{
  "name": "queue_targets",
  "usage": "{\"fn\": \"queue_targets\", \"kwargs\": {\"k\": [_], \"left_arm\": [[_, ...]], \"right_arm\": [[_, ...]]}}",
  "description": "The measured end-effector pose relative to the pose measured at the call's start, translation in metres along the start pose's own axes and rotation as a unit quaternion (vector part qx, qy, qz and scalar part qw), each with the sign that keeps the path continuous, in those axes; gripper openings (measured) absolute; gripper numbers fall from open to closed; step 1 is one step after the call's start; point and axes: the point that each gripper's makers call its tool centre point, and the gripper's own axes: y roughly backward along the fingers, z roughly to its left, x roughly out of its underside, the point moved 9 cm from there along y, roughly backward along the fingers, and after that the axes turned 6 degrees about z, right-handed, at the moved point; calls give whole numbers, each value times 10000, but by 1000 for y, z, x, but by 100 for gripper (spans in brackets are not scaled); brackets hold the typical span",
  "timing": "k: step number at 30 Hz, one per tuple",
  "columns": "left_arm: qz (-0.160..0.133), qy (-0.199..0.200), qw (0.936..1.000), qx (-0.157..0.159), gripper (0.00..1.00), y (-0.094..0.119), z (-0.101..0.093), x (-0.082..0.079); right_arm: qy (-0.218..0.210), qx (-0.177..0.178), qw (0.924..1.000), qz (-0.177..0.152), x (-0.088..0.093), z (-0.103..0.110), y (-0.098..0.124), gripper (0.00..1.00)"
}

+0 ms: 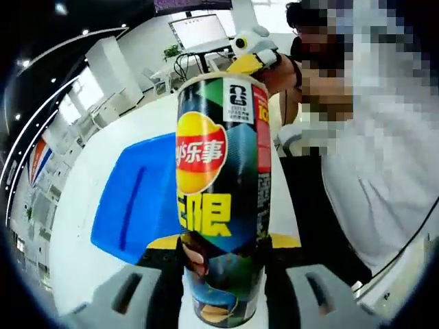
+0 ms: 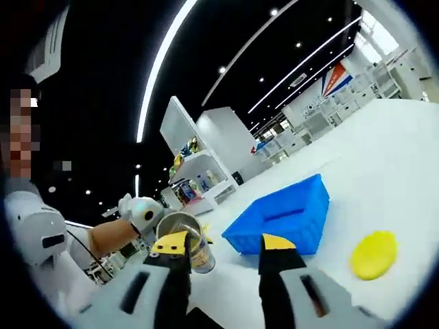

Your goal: Open the lid of the chip container on the table, take out the chips, place them into the box in front of the container, and close the lid

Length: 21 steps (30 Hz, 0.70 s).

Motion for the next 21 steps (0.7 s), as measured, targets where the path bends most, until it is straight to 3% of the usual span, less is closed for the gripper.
{"fn": "queue_targets", "kwargs": {"k": [2, 4, 12, 15, 17, 21], "left_arm": [[138, 33, 9996, 247, 47, 0, -2, 2], [354, -127, 9993, 85, 47, 3, 1, 5], [894, -238, 9955, 202, 47, -7, -3, 13], [1235, -207, 9914, 376, 47, -14, 5, 20], [1669, -124, 9840, 612, 47, -17, 1, 22], [1735, -165, 9833, 526, 47, -25, 3, 16]], "right_arm": [[-97, -192, 9997, 137, 7, 5, -5, 36], [-98, -278, 9993, 234, 12, 8, -10, 36], [-249, -359, 9980, 458, 24, 6, -19, 28], [-208, -486, 9961, 710, 34, 11, -25, 26], [-142, -500, 9949, 862, 40, 12, -29, 26], [-391, -420, 9925, 1078, 48, 4, -37, 26]]}}
